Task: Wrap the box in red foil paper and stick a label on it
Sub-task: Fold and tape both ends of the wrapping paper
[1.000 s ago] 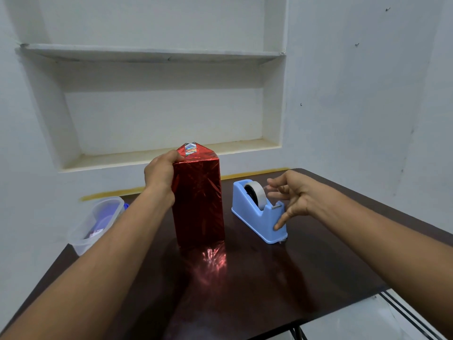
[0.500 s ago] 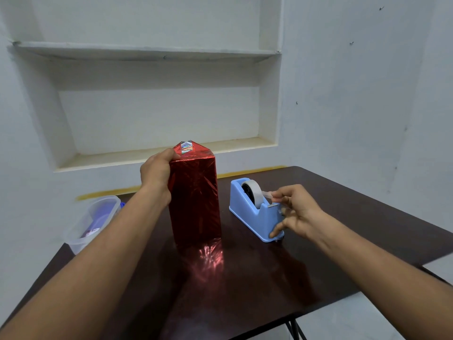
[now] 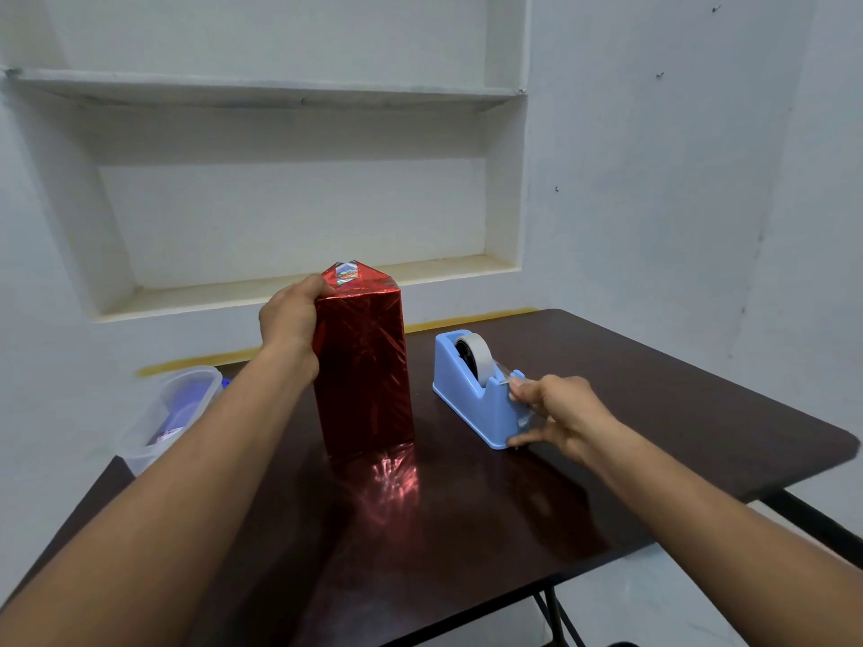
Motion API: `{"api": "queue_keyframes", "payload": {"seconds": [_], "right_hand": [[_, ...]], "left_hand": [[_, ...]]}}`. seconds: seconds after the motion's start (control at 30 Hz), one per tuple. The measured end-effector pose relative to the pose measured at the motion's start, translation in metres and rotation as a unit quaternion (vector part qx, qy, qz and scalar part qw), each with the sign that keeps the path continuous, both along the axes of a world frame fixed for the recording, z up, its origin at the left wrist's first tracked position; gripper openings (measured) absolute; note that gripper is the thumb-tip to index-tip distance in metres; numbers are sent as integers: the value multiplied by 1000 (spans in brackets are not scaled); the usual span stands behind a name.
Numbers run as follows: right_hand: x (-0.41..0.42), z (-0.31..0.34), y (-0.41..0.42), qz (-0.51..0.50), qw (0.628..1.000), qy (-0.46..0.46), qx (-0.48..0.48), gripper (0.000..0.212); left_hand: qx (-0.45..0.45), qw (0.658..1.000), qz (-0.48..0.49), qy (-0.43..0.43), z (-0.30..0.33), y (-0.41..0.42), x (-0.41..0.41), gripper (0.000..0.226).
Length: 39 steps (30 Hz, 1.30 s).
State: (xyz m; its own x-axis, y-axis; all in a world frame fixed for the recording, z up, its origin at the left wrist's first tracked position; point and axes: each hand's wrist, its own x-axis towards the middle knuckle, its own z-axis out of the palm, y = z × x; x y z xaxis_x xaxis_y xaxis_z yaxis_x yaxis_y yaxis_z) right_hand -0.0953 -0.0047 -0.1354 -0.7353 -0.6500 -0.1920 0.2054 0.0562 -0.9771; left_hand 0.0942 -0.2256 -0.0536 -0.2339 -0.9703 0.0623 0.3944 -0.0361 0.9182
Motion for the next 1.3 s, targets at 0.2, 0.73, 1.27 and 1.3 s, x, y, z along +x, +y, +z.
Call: {"api": "queue_keyframes", "payload": {"seconds": [0.2, 0.73, 1.27, 1.3], "right_hand": [[-5, 2, -3, -22, 992, 108, 54, 22], [3, 39, 21, 25, 927, 374, 28, 15], [58, 164, -39, 64, 812, 580, 18, 24], [60, 168, -47, 71, 816, 573, 14, 13]], "left_hand": [[-1, 1000, -7, 2, 0, 0, 1, 26], [-2, 1000, -10, -6, -3, -4, 1, 34], [-9, 1000, -19, 19, -6, 1, 4, 39], [-9, 1000, -20, 21, -6, 2, 6, 40]]}}
